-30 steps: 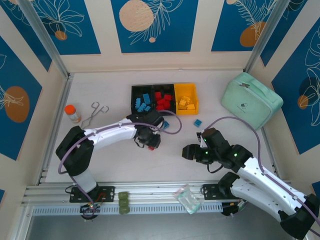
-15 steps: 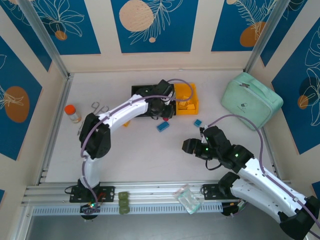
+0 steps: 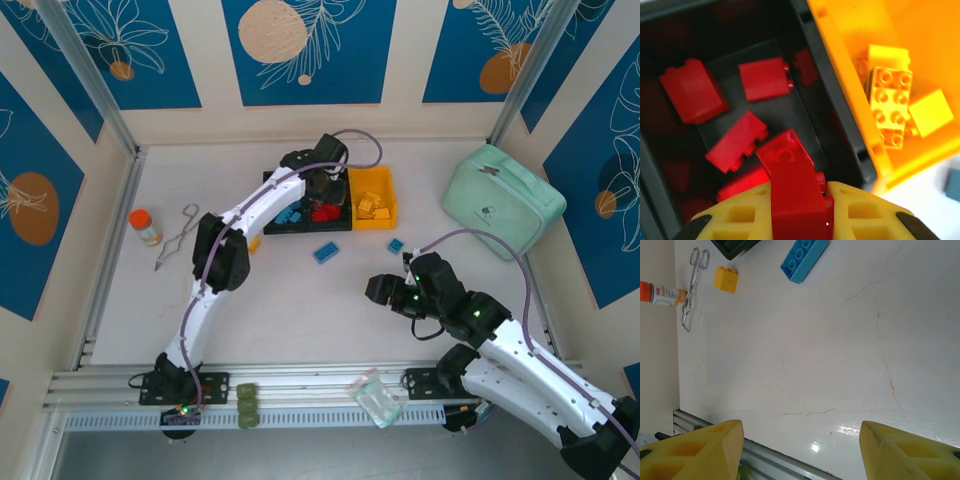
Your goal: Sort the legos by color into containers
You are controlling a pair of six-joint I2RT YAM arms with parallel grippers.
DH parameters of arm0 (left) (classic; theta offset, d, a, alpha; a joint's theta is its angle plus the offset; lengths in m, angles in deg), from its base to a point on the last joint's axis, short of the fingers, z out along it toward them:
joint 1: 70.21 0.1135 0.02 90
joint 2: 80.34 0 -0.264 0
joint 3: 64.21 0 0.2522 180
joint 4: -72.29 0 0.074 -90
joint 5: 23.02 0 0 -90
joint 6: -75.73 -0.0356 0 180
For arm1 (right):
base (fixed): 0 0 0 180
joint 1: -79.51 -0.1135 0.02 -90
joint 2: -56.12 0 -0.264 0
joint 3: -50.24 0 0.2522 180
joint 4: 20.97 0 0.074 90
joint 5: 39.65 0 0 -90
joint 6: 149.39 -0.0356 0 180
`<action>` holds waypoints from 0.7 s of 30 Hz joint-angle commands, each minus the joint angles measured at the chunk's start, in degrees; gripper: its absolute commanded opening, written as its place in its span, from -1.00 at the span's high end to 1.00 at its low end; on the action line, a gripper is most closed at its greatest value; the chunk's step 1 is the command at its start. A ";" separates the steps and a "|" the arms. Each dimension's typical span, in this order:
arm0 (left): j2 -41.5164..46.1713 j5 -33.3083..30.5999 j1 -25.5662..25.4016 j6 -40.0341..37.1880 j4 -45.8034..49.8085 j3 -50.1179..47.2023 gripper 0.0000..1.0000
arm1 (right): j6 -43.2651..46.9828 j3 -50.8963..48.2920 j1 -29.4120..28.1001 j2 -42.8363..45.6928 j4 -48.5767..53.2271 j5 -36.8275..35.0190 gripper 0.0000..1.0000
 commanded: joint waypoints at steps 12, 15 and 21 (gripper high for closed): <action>-6.83 -1.91 3.67 -3.54 -0.63 11.97 0.61 | -3.26 0.63 -4.14 2.05 3.64 -6.08 -0.25; -6.95 -1.35 3.80 -4.08 -1.81 12.06 0.54 | -3.73 0.29 -4.54 2.41 3.82 -6.68 -0.26; -6.54 -0.46 3.82 -3.95 -2.10 12.07 0.20 | -3.81 0.22 -4.64 2.12 3.10 -6.86 -0.26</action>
